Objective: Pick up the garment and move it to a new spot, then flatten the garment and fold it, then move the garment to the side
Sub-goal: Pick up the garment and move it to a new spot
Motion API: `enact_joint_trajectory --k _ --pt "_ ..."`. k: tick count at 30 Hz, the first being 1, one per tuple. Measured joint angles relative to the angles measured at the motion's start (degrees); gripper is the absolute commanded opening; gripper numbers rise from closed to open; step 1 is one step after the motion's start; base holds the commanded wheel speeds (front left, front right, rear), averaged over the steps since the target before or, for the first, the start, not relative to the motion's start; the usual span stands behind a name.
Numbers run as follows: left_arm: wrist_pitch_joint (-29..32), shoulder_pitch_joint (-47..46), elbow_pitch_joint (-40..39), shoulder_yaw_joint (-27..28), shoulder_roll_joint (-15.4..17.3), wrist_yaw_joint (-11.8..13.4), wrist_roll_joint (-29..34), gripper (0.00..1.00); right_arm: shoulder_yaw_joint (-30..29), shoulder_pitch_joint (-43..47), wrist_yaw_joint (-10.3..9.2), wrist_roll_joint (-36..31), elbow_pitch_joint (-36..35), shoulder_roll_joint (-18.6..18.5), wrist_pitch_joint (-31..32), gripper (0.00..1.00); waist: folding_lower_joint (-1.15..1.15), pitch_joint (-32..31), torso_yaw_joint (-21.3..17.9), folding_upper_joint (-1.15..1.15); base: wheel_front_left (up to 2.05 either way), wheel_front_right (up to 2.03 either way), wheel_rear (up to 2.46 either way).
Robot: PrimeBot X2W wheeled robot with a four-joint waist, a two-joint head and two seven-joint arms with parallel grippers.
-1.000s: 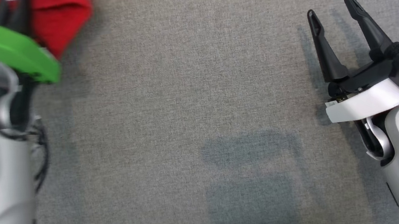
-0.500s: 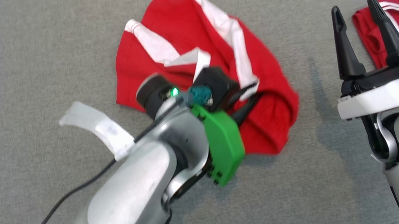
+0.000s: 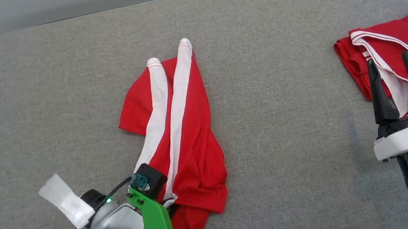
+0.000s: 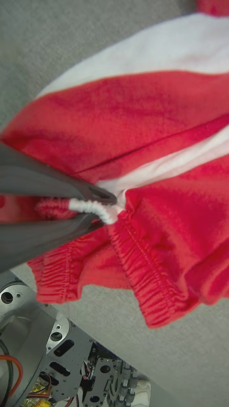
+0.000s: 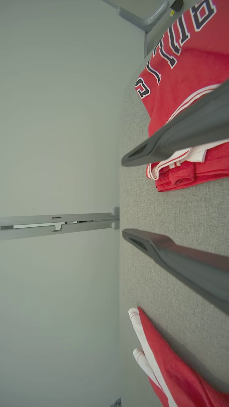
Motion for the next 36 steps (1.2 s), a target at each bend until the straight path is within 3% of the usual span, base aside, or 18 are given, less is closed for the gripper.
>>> enact_joint_trajectory --k 8,12,15,16,24,31,36 --pt "4.86 4.36 -2.21 1.26 6.68 1.35 -2.07 0.0 3.55 1.15 3.54 -1.04 2.4 -2.36 0.0 1.0 0.0 -2.12 4.7 0.0 0.0 0.0 0.0" --pt "3.48 4.49 -5.52 3.71 7.6 2.23 -2.11 0.0 7.82 1.17 5.32 -2.46 5.54 -5.09 0.13 1.0 0.0 -2.96 7.53 0.0 0.0 0.0 0.0" --pt "1.75 4.46 -8.72 5.48 6.49 2.32 -3.9 0.46 11.18 -0.2 6.09 -3.98 7.09 -7.28 2.32 1.0 0.0 -3.42 9.73 0.0 0.0 0.0 0.0" --pt "1.22 4.46 -9.9 5.77 5.83 2.32 -4.34 1.0 12.59 -1.35 6.2 -4.48 7.59 -8.08 3.36 1.0 0.0 -3.54 10.47 0.0 0.0 0.0 0.0" --pt "-0.92 4.54 -15.79 7.66 2.56 3.19 -8.14 1.0 15.73 -13.23 6.21 -3.75 12.69 -10.54 12.0 1.0 0.0 -3.45 16.02 0.0 0.0 0.0 0.0" --pt "-5.15 5.75 -19.18 9.13 -4.15 5.09 -11.89 1.0 17.96 -18.26 6.2 0.22 19.25 -12.35 18.97 1.0 0.0 -2.2 21.01 0.0 0.0 0.0 0.0" --pt "-5.87 9.26 -18.97 8.49 -4.7 5.32 -13.36 1.0 19.17 -19.26 6.2 2.54 22.74 -13.48 22.23 1.0 0.0 -1.04 24.72 0.0 0.0 0.0 0.0"
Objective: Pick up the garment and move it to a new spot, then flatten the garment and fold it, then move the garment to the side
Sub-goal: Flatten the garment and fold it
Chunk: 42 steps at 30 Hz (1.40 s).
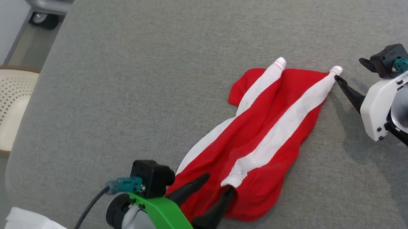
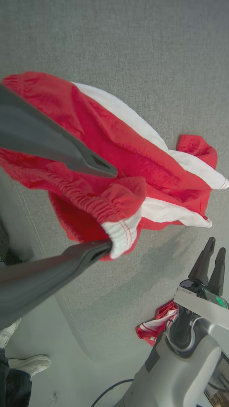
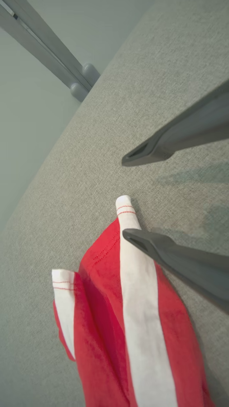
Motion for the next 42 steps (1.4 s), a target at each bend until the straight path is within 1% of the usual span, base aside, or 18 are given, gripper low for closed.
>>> enact_joint_trajectory --k 5,8,12,14,15,16,20,25,31,34,42 --pt "-0.24 3.13 0.58 -1.68 0.46 0.0 -0.45 1.0 2.05 -1.69 0.0 1.69 1.24 -0.89 0.58 1.0 0.0 1.31 3.18 0.0 0.0 0.0 0.0" --pt "-0.41 4.82 0.65 -3.02 0.43 -0.05 -0.8 1.0 2.27 -2.6 0.0 3.39 2.33 -1.47 1.18 1.0 0.0 2.2 4.52 0.0 0.0 0.0 0.0" --pt "-2.35 6.69 0.75 -3.34 -0.7 0.0 -0.84 1.0 2.93 -3.32 0.0 4.09 3.65 -3.38 1.41 1.0 0.0 3.44 5.56 0.0 0.0 0.0 0.0" --pt "-3.36 7.34 1.07 -3.2 -1.16 0.07 -0.7 1.0 3.61 -3.44 0.0 4.45 4.11 -3.7 1.33 1.0 0.0 3.86 5.86 0.0 0.0 0.0 0.0" --pt "-3.36 7.34 1.07 -3.2 -1.16 0.07 -0.7 1.0 3.61 -3.44 0.0 4.45 4.11 -3.7 1.33 1.0 0.0 3.86 5.86 0.0 0.0 0.0 0.0" --pt "-4.24 8.01 1.6 -2.68 -1.08 0.94 -0.18 1.0 4.27 -3.45 0.0 4.77 4.32 -3.78 1.01 1.0 0.01 4.0 6.01 0.0 0.0 0.0 0.0" --pt "-5.23 9.57 2.19 -1.58 -0.46 1.78 -0.15 1.0 5.43 -3.49 0.0 5.65 4.66 -3.82 -0.05 1.0 0.0 3.72 5.86 0.0 0.0 0.0 0.0" --pt "-5.55 11.04 1.8 -1.29 0.42 1.78 -0.3 1.0 6.11 -3.49 0.0 7.34 5.15 -4.61 -1.81 1.0 0.0 2.87 5.25 0.0 0.0 0.0 0.0" --pt "-7.28 12.41 -0.2 0.77 0.65 1.81 -2.14 1.0 7.42 -3.54 0.0 8.65 5.21 -4.95 -2.82 1.0 0.0 2.13 4.07 0.0 0.0 0.0 0.0" --pt "-7.31 12.52 -1.19 0.71 0.69 1.82 -2.55 1.0 7.98 -3.54 0.0 9.54 5.75 -6.31 -2.97 1.0 0.0 2.1 3.56 0.0 0.0 0.0 0.0" --pt "-7.38 13.01 -4.71 0.38 -0.53 1.0 -6.54 1.0 9.13 -4.24 0.0 11.17 6.58 -8.08 -2.9 1.0 0.01 3.56 3.91 0.0 0.0 0.0 0.0"
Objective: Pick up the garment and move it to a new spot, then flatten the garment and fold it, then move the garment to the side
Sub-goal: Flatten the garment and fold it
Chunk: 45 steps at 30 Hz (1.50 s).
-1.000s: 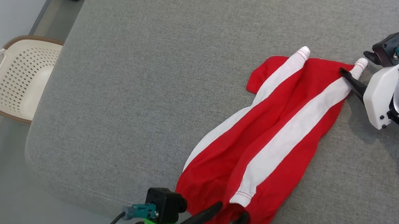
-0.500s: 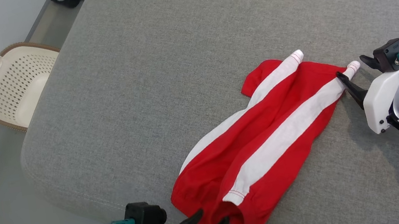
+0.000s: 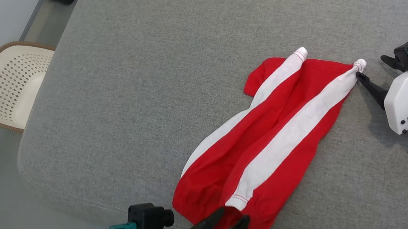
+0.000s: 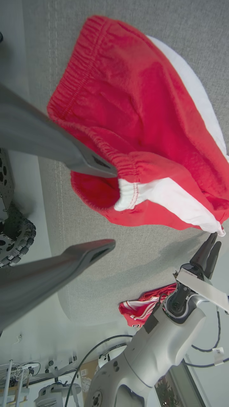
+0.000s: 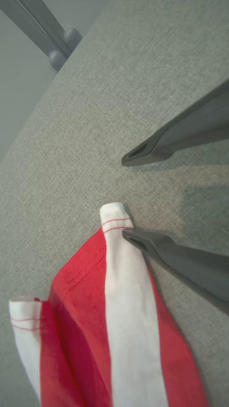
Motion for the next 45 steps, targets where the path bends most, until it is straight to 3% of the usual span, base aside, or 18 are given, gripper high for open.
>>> enact_joint_trajectory --k 8,9,10,11,13,14,24,28,32,36,45 --pt "0.16 0.3 -0.53 1.35 0.18 -0.01 -1.56 1.0 4.07 -0.42 -0.09 3.15 0.13 0.49 0.01 1.0 0.0 0.94 1.92 0.0 0.0 0.0 0.0" --pt "0.16 0.38 -0.59 1.65 0.33 0.0 -1.65 1.0 4.55 -0.54 -0.09 3.52 0.11 0.67 0.01 0.96 0.0 0.94 2.04 0.0 0.0 0.0 0.0" --pt "0.16 0.47 -0.69 1.9 0.41 0.0 -1.87 1.0 4.88 -0.67 -0.09 3.61 0.1 0.71 0.01 0.83 0.0 0.89 2.09 0.0 0.0 0.0 0.0" --pt "0.16 0.61 -0.88 2.04 0.46 0.0 -2.04 1.0 5.2 -0.77 -0.09 3.87 0.11 0.65 0.01 0.45 0.0 0.82 2.12 0.0 0.0 0.0 0.0" --pt "0.16 0.86 -1.37 2.2 0.46 0.0 -2.81 1.0 6.04 -0.98 -0.09 4.48 0.11 0.46 0.01 0.05 0.0 0.69 2.11 0.0 0.0 0.0 0.0" --pt "0.16 0.91 -1.69 2.37 0.43 -0.01 -3.61 1.0 6.32 -1.09 -0.09 4.7 0.11 0.41 0.01 0.0 0.0 0.61 2.09 0.0 0.0 0.0 0.0" --pt "0.87 4.65 -6.64 2.99 -3.85 -0.98 -15.85 1.0 9.56 -2.76 -0.08 7.17 -0.23 -0.35 0.43 0.0 0.0 0.03 0.43 0.0 0.0 0.0 0.0" --pt "1.03 6.2 -5.52 3.92 -4.42 0.85 -19.42 1.0 10.44 -3.76 -0.08 7.54 -0.69 -0.59 0.43 0.0 0.0 0.21 -0.43 0.0 0.0 0.0 0.0" --pt "1.34 7.08 -3.5 5.82 -7.19 3.43 -23.97 1.0 11.65 -5.21 -0.08 7.67 -1.25 -0.68 0.43 0.0 0.0 0.8 -1.25 0.0 0.0 0.0 0.0" --pt "0.57 6.82 -1.11 8.88 -8.11 5.61 -24.81 1.0 12.89 -6.52 -0.08 8.02 -1.91 -0.58 0.43 0.0 0.0 1.48 -2.24 0.0 0.0 0.0 0.0" --pt "1.43 4.05 2.29 9.09 -7.75 6.08 -22.99 1.0 14.22 -8.29 -0.08 9.07 -1.85 -1.1 -0.14 0.0 0.0 2.68 -4.44 0.0 0.0 0.0 0.0"
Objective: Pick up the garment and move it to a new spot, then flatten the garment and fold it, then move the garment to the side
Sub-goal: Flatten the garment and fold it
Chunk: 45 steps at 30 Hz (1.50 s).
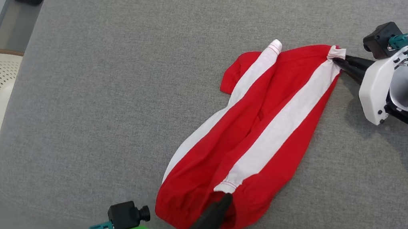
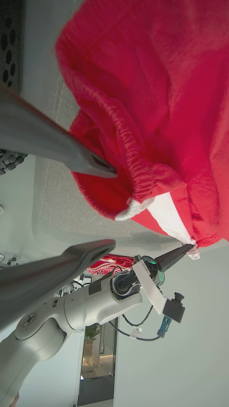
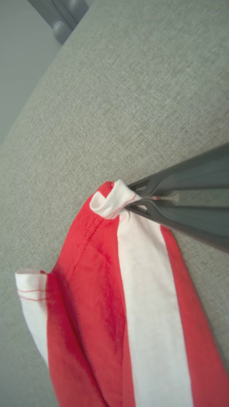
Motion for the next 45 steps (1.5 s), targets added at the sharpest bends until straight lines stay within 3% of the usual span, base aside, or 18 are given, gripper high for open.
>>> enact_joint_trajectory --k 16,17,18,19,20,21,26,29,37,45 --pt "-0.03 -6.49 7.1 -2.0 -2.4 0.56 4.05 1.0 1.93 -1.31 0.0 1.49 1.02 -0.42 -1.0 0.0 0.0 0.02 -0.36 0.0 0.0 0.0 0.0" --pt "-0.05 -6.92 7.75 -2.03 -2.37 0.57 4.76 0.93 2.1 -1.38 0.0 1.53 1.1 -0.38 -1.03 0.0 0.0 0.0 -0.42 0.0 0.0 0.0 0.0" --pt "-0.1 -7.21 8.02 -2.01 -2.37 0.58 5.03 0.36 2.32 -1.48 0.0 1.58 1.12 -0.36 -1.03 0.0 0.0 -0.01 -0.49 0.0 0.0 0.0 0.0" --pt "-0.36 -7.47 8.39 -1.93 -2.47 0.58 5.03 0.13 2.57 -1.62 0.0 1.67 1.15 -0.3 -1.04 0.0 0.0 0.0 -0.61 0.0 0.0 0.0 0.0" --pt "-0.63 -7.86 8.96 -1.99 -2.54 0.59 5.23 0.13 2.66 -1.72 0.0 1.83 1.24 -0.22 -1.15 0.0 0.0 0.0 -0.72 0.0 0.0 0.0 0.0" --pt "-0.93 -8.18 9.53 -1.93 -2.55 0.59 5.76 0.0 2.71 -1.74 0.0 1.93 1.32 -0.23 -1.27 0.0 0.0 0.0 -0.79 0.0 0.0 0.0 0.0" --pt "-2.98 -9.75 10.65 -1.08 -2.4 0.59 8.64 0.0 2.9 -1.85 0.0 3.16 1.65 0.92 -2.96 0.0 0.0 -0.38 -1.47 0.0 0.0 0.0 0.0" --pt "-3.26 -12.01 8.56 -0.12 -1.55 0.42 9.8 0.0 -0.14 -2.7 0.0 7.1 0.92 2.42 -5.13 0.0 0.0 -1.03 -2.18 0.0 0.0 0.0 0.0" --pt "-2.99 -22.62 -3.24 7.22 6.65 -1.22 13.67 0.0 -12.04 -11.18 0.0 18.34 -7.71 2.14 -12.13 0.0 0.0 -4.44 -5.53 0.0 0.0 0.0 0.0" --pt "2.48 -24.66 -14.18 9.42 10.28 -2.38 9.38 0.0 -17.4 -9.55 0.0 27.96 -18.59 -0.18 -14.14 0.0 0.0 -8.03 -10.24 0.0 0.0 0.0 0.0"
